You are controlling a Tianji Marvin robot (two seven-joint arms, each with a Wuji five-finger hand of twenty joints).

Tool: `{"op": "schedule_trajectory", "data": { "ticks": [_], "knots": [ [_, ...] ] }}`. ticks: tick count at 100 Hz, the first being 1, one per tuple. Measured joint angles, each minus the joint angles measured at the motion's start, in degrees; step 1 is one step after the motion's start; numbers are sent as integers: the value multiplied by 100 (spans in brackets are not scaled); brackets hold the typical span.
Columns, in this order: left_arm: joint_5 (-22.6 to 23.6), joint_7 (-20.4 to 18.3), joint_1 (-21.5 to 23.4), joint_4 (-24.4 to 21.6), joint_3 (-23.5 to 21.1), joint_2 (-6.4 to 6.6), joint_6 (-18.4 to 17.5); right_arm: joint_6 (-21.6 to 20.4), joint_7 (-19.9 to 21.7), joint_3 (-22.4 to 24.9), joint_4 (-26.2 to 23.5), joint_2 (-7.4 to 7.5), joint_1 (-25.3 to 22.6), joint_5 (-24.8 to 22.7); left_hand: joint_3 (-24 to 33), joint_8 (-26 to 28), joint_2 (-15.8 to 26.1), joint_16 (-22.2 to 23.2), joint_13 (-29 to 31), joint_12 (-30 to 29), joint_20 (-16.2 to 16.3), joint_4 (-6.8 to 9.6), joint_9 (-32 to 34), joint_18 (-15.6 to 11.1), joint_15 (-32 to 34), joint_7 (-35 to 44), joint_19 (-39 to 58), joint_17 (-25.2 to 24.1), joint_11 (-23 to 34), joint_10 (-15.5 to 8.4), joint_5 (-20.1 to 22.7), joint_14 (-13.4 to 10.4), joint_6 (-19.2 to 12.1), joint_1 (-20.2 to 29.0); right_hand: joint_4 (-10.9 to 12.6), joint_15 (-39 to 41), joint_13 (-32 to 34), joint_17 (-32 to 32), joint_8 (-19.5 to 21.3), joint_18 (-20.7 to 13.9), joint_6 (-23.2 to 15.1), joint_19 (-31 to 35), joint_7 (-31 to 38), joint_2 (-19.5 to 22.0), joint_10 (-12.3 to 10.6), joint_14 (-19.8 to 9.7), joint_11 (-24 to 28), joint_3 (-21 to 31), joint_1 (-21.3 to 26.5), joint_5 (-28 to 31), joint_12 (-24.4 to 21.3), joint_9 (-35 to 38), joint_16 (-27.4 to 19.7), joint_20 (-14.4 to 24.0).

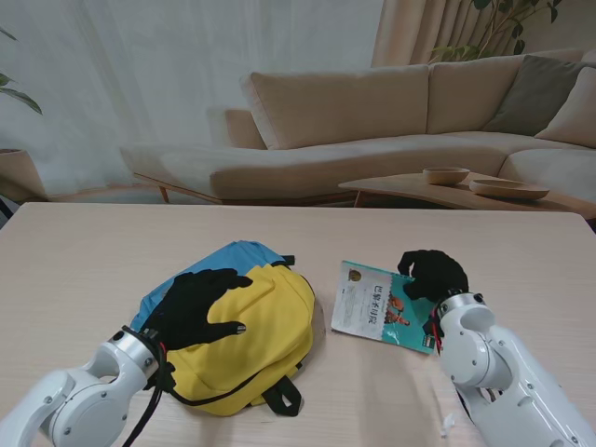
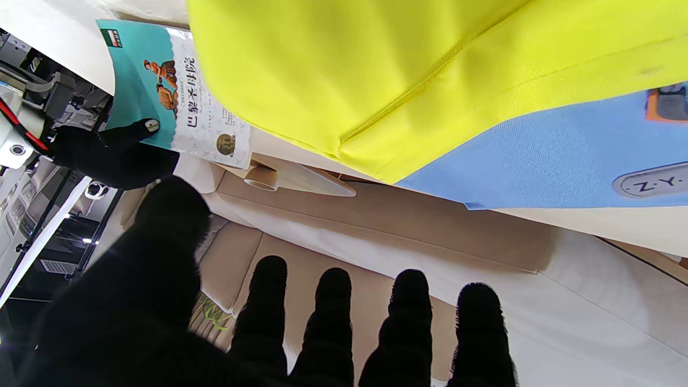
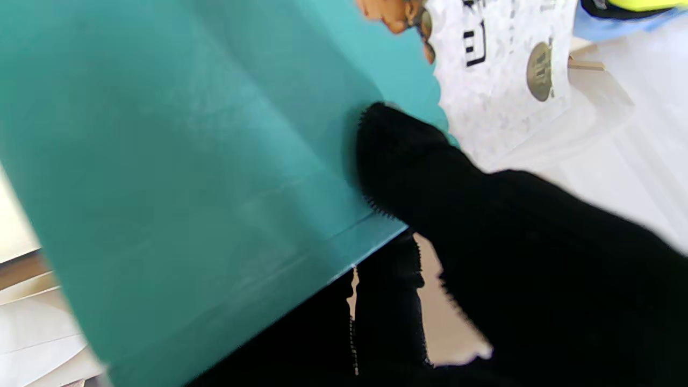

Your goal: Pack books into the school bag then zip close the school bag

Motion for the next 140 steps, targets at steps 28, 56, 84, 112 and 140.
{"op": "schedule_trajectory", "data": {
  "ticks": [28,56,84,112,140],
  "knots": [
    [-148,17,-32,45,17,-3,21,-143,-257,327,-411,-70,-178,181,0,0,0,0,0,0,3,0,0,-1,0,32,0,0,0,0,0,0,0,0,3,205,0,123,282,152,0,135,-1,-309,149,66,101,-23,167,164,161,98,79,-137],
    [-306,-17,-98,98,51,-3,61,-141,-447,408,-618,-130,-103,493,0,0,0,0,0,1,9,0,0,-1,0,87,0,0,0,0,0,0,0,0,3,322,2,127,351,201,0,217,-1,-415,217,78,204,-26,231,228,233,101,148,-200],
    [-434,-63,-196,180,98,-3,103,-184,-528,405,-694,-160,-22,656,0,0,0,0,0,1,11,0,0,-1,0,87,0,0,0,0,0,0,0,0,3,322,2,130,359,246,0,275,-1,-419,222,97,212,-26,231,230,252,101,150,-262],
    [-1203,-241,-741,598,410,3,126,-484,-484,563,-1118,-202,-175,978,0,-219,-7,-11,2,-133,13,0,0,-1,-66,-338,-70,0,-168,0,0,0,0,-226,3,322,57,138,390,259,0,278,-1,-440,230,106,227,-26,233,230,288,109,160,-267],
    [-1984,-156,-1223,1006,704,-42,6,-941,-221,717,-1774,-197,-534,1416,161,-526,-273,-148,-2,-195,13,0,-4,-1,-161,-938,-145,0,-239,0,-65,0,98,-633,5,327,60,139,423,259,0,278,-1,-453,263,128,228,-26,235,232,302,135,165,-274]
  ]
}}
